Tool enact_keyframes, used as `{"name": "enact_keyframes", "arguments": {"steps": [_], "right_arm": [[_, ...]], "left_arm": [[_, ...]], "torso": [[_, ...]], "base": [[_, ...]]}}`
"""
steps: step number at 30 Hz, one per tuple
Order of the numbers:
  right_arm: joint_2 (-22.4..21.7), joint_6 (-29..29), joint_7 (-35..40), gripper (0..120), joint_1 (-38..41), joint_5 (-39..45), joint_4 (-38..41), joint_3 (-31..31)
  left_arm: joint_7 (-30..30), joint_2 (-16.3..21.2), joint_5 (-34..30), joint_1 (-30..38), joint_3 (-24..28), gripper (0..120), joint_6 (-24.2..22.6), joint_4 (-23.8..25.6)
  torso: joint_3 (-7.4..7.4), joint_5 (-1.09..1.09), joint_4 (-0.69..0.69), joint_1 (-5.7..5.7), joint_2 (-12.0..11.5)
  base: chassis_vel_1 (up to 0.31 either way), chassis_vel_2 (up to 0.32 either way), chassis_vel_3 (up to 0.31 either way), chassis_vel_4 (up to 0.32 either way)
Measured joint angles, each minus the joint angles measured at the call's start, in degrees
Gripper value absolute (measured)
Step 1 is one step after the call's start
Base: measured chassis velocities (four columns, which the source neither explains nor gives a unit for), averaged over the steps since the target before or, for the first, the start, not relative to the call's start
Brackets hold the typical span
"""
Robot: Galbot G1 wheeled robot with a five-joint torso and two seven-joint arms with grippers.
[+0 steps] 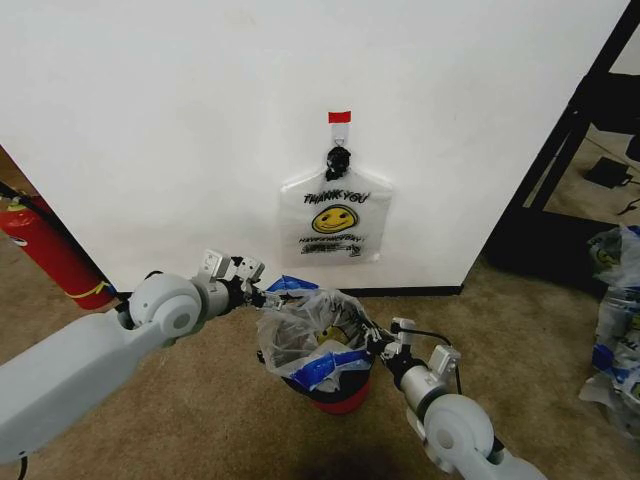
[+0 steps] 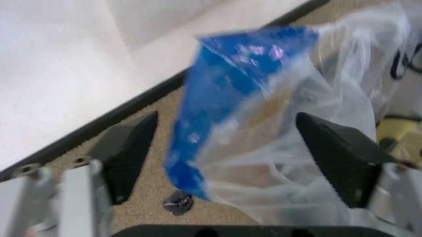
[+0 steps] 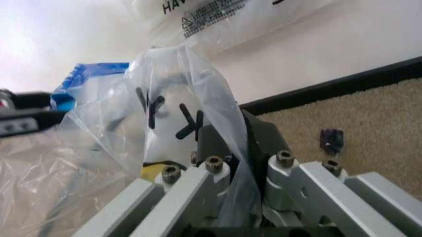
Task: Pick up the garbage bag from the wall and place it over the trash bin.
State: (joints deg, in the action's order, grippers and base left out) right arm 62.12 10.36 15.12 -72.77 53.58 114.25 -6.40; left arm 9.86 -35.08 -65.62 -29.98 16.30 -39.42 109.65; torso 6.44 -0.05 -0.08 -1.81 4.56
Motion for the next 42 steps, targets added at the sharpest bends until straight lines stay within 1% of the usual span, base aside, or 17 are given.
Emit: {"name": "enact_keyframes", "arguments": {"steps": [1, 5, 7, 11, 14, 16, 17, 20, 34, 35, 36, 37, 38, 39, 40, 41, 42], "right_arm": [[0.11, 0.05, 0.04, 2, 0.14, 0.11, 0.0, 0.07], [0.01, 0.1, 0.05, 2, 0.01, 0.19, -0.01, 0.1], [-0.02, 0.1, 0.05, 2, -0.02, 0.19, -0.03, 0.08], [-0.01, 0.1, 0.03, 2, -0.02, 0.26, -0.2, 0.0], [0.03, 0.1, 0.03, 2, -0.01, 0.27, -0.2, 0.03], [0.06, 0.11, 0.02, 2, -0.05, 0.29, -0.2, 0.04], [0.05, 0.12, -0.01, 2, -0.13, 0.29, -0.2, 0.04], [-0.12, 0.13, -0.06, 2, -0.35, 0.38, -0.13, 0.04], [-0.27, 0.08, -0.47, 2, -0.53, 0.72, 0.21, -0.13], [0.0, -0.28, -1.63, 2, -0.96, 0.68, 0.65, -0.02], [0.26, -0.62, -2.65, 2, -1.28, 0.64, 1.08, 0.13], [0.26, -0.62, -2.65, 2, -1.28, 0.64, 1.08, 0.13], [0.3, -0.76, -3.06, 2, -1.4, 0.63, 1.22, 0.13], [0.33, -0.91, -3.64, 2, -1.53, 0.62, 1.47, 0.17], [0.33, -0.98, -3.93, 2, -1.58, 0.6, 1.67, 0.18], [0.27, -1.15, -4.2, 2, -1.63, 0.52, 1.96, 0.18], [0.2, -1.24, -4.23, 2, -1.66, 0.5, 2.15, 0.16]], "left_arm": [[-0.16, -0.26, 0.31, -0.01, 0.21, 72, 0.12, -0.12], [-0.18, -0.76, 0.32, 0.5, 0.71, 57, 0.74, -0.64], [-0.18, -0.78, 0.31, 0.62, 0.87, 53, 0.88, -0.72], [0.03, -1.01, 0.28, 0.96, 1.56, 35, 1.31, -1.22], [0.09, -1.13, 0.27, 1.18, 1.96, 29, 1.36, -1.44], [0.21, -1.26, 0.27, 1.52, 2.54, 19, 1.6, -1.73], [0.3, -1.36, 0.27, 1.65, 2.73, 17, 1.74, -1.92], [1.02, -1.62, 0.27, 1.93, 2.99, 2, 2.27, -2.41], [2.58, -2.02, -0.02, 2.25, 3.39, 0, 2.86, -3.21], [2.61, -2.51, -0.55, 2.38, 3.93, 0, 2.29, -4.83], [2.62, -2.94, -0.87, 2.39, 4.43, 0, 1.65, -6.98], [2.62, -2.94, -0.87, 2.39, 4.43, 0, 1.65, -6.98], [2.65, -3.15, -0.96, 2.38, 4.62, 0, 1.35, -8.1], [2.46, -3.43, -1.02, 2.38, 4.72, 0, 1.11, -9.13], [2.3, -3.59, -1.05, 2.41, 4.77, 0, 1.01, -9.61], [2.11, -3.71, -1.05, 2.47, 4.83, 0, 0.88, -10.41], [1.95, -3.72, -1.05, 2.49, 4.86, 0, 0.83, -10.81]], "torso": [[0.0, -0.01, 0.01, 0.0, 0.0], [0.0, 0.0, -0.01, 0.0, 0.0], [0.0, 0.01, -0.01, 0.0, 0.0], [0.0, 0.0, 0.0, 0.0, 0.0], [0.0, 0.0, 0.0, 0.0, 0.0], [0.0, 0.0, 0.0, 0.0, 0.0], [0.0, 0.0, 0.0, 0.0, 0.0], [0.0, 0.0, 0.0, 0.0, 0.0], [0.0, 0.0, 0.01, 0.0, 0.0], [-0.02, 0.02, 0.01, 0.01, 0.01], [-0.01, 0.02, -0.05, 0.02, 0.0], [-0.01, 0.02, -0.05, 0.02, 0.0], [0.0, -0.06, -0.02, 0.01, 0.0], [0.01, -0.08, 0.01, 0.0, -0.01], [0.0, -0.04, -0.01, 0.01, -0.01], [0.0, 0.03, 0.03, 0.01, -0.01], [0.0, 0.02, 0.03, 0.01, -0.01]], "base": [[0.0, 0.0, 0.0, 0.0], [0.0, 0.0, 0.0, 0.0], [0.0, 0.0, 0.0, 0.0], [0.0, 0.0, 0.0, 0.0], [0.0, 0.0, 0.0, 0.0], [0.0, 0.0, 0.0, 0.0], [0.0, 0.0, 0.0, 0.0], [0.0, 0.0, 0.0, 0.0], [0.0, 0.0, 0.0, 0.0], [0.0, 0.0, 0.0, 0.0], [0.0, 0.0, 0.0, 0.0], [0.0, 0.0, 0.0, 0.0], [0.0, 0.0, 0.0, 0.0], [0.0, 0.0, 0.0, 0.0], [0.0, 0.0, 0.0, 0.0], [0.0, 0.0, 0.0, 0.0], [0.0, 0.0, 0.0, 0.0]]}}
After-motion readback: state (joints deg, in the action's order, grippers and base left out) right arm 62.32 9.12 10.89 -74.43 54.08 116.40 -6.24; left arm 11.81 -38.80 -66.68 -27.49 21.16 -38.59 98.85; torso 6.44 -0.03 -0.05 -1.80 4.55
